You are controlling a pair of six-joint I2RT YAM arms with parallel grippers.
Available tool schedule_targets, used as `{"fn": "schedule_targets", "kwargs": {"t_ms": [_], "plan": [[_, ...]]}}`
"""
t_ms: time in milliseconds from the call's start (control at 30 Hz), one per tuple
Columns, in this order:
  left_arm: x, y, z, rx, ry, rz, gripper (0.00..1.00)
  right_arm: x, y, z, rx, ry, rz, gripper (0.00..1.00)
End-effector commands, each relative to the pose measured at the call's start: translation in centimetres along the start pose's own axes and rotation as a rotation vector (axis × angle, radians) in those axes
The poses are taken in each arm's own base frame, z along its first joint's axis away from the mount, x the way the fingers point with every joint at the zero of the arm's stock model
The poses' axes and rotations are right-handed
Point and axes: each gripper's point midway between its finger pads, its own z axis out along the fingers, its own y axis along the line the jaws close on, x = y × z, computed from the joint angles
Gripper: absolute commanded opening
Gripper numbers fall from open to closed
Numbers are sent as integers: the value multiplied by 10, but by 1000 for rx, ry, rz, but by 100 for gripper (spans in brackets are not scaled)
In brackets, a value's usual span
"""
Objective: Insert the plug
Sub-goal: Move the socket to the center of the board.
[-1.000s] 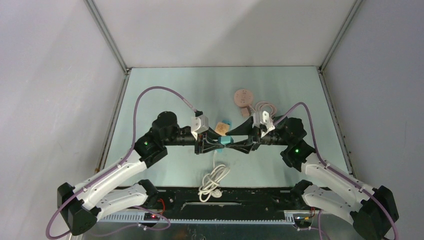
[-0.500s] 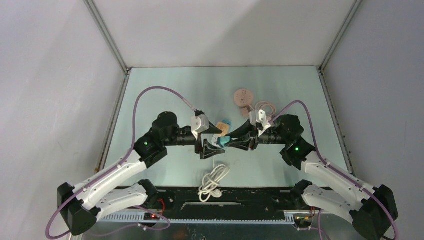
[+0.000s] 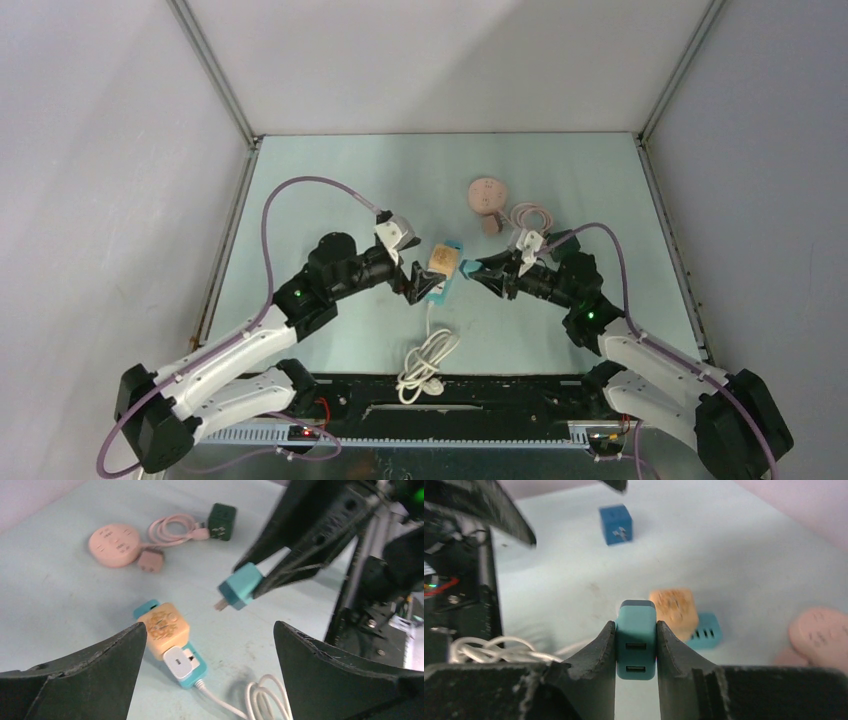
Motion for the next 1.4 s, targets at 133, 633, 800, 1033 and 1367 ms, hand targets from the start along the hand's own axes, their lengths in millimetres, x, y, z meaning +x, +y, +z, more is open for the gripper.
{"fn": "schedule_targets", "kwargs": {"t_ms": [133,633,800,1033,1367], "plan": [[27,57,17,-257,53,-124,100,-15,-44,-33,332,-258,-67,0],[80,106,81,-286,189,-351,75,21,-47,-40,339,-272,-64,0],[91,115,85,-270,187,-421,60,32,-44,-31,298,-254,-70,0],[111,116,84,-279,231,-437,60,52,-45,-18,265,-194,-83,0],[162,126,64,-397,356,-465,50,67,-43,-8,243,-146,-95,0]]}}
